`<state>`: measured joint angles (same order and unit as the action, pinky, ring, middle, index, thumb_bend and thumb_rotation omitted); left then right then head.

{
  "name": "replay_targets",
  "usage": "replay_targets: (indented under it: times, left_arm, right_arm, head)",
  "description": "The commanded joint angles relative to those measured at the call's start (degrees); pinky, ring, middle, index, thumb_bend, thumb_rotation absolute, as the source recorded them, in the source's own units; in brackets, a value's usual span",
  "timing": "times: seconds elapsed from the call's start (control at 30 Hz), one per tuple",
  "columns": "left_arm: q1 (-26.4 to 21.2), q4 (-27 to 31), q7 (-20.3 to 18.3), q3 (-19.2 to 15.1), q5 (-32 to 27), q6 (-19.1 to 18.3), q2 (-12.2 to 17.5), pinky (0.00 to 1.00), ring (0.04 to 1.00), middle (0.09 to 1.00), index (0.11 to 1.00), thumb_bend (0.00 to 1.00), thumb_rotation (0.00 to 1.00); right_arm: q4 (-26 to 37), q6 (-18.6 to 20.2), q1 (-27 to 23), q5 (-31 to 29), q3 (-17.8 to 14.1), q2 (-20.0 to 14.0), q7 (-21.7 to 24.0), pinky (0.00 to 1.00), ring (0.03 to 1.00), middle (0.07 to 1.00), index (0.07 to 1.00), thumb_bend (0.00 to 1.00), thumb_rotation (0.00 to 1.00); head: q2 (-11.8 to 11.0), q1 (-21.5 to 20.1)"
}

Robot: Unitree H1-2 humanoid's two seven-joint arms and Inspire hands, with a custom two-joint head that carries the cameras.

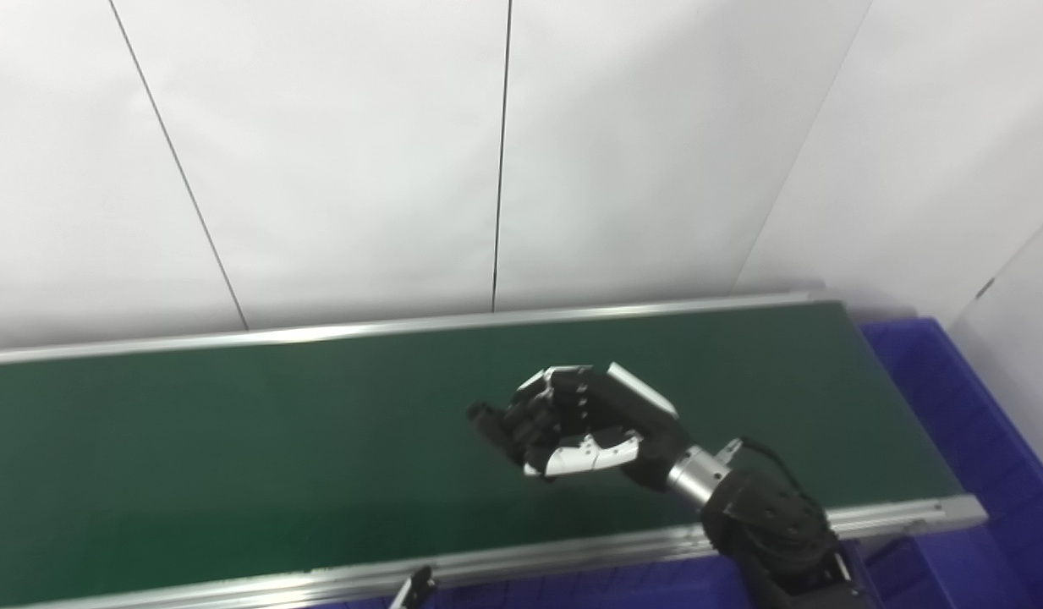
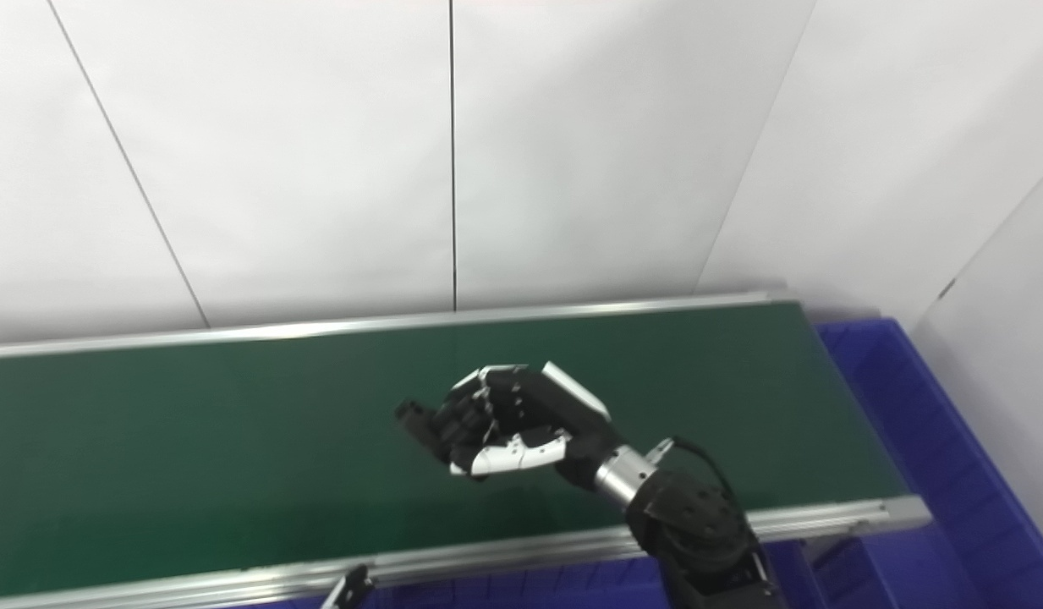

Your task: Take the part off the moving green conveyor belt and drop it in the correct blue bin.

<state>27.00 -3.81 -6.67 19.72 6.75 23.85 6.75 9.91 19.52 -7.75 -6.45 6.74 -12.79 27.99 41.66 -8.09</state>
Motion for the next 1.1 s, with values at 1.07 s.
replay_targets:
  times: [1.07]
  left_arm:
    - [2.09,12.94,-4.09,-3.78,-2.47,-6.83,3.28,0.92,0.939,0.94,0.958,0.93,1.0]
  right_arm:
    - [21.96,3.33,22.12,6.82,-2.0,-13.36,-5.94,0.27,0.361,0.474,0.555,0.51,0.0]
  head:
    - [8.96,-3.05]
